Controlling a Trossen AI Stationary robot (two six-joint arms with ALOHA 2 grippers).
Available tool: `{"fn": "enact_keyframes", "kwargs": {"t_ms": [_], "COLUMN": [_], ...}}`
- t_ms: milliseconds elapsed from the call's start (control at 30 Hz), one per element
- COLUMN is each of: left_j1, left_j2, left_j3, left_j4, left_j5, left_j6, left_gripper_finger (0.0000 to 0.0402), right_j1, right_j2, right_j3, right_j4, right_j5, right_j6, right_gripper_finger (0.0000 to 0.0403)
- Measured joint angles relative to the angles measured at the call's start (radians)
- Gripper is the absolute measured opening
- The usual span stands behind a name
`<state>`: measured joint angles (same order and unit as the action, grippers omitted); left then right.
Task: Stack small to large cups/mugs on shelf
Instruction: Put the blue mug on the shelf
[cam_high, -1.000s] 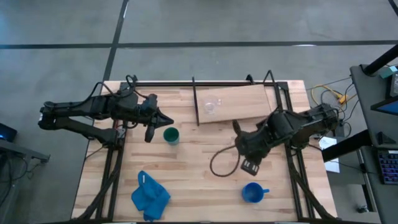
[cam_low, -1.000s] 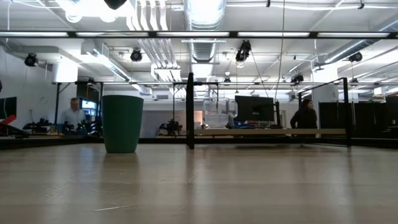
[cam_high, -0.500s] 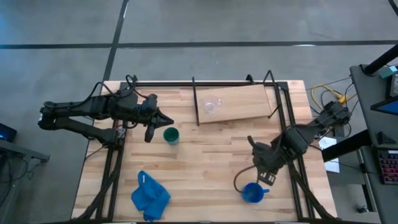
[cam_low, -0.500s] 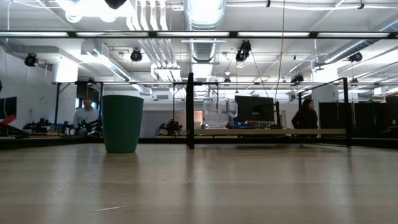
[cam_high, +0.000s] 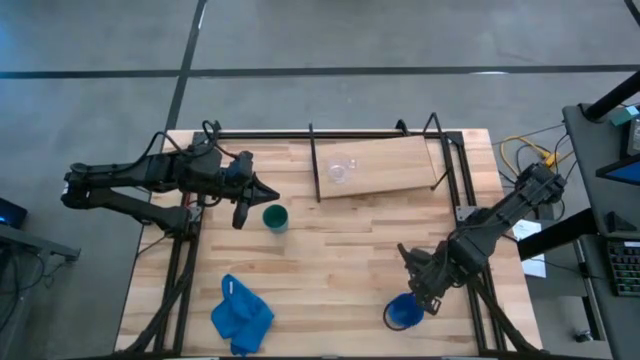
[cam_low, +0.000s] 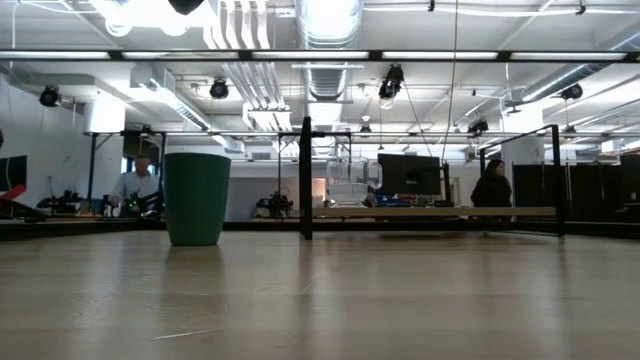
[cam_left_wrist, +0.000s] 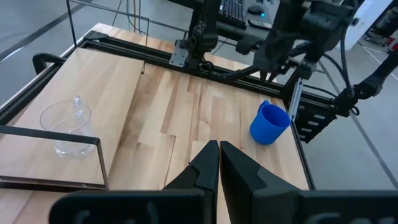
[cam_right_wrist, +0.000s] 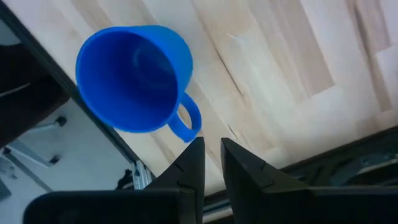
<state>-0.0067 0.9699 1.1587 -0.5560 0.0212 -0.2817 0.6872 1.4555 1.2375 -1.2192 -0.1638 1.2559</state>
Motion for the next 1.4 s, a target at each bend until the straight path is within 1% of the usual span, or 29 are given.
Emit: {"fn": "enact_keyframes", "kwargs": {"t_ms": [300, 467, 600, 833, 1067, 1400], "left_j1": [0.000, 0.000, 0.000, 0.000, 0.000, 0.000], "left_j2": [0.000, 0.000, 0.000, 0.000, 0.000, 0.000], "left_j3": [0.000, 0.000, 0.000, 0.000, 0.000, 0.000], "left_j4": [0.003, 0.003, 0.003, 0.002, 0.001, -0.001], "left_j5": [0.002, 0.002, 0.002, 0.002, 0.002, 0.002], "left_j6": [0.000, -0.002, -0.002, -0.002, -0.002, -0.001], "left_gripper_finger": [0.0000, 0.0000, 0.0000, 0.0000, 0.0000, 0.0000], "right_j1": [0.000, 0.000, 0.000, 0.002, 0.002, 0.002], "right_j2": [0.000, 0.002, 0.002, 0.002, 0.002, 0.002], "right_j3": [-0.095, -0.132, -0.163, -0.185, -0.210, -0.218], "right_j4": [0.186, 0.217, 0.246, 0.342, 0.343, 0.367], "right_j5": [0.001, 0.001, 0.000, 0.000, -0.001, -0.001], "right_j6": [0.118, 0.138, 0.189, 0.196, 0.235, 0.237], "right_gripper_finger": [0.0047, 0.0047, 0.0047, 0.0047, 0.0048, 0.0048]}}
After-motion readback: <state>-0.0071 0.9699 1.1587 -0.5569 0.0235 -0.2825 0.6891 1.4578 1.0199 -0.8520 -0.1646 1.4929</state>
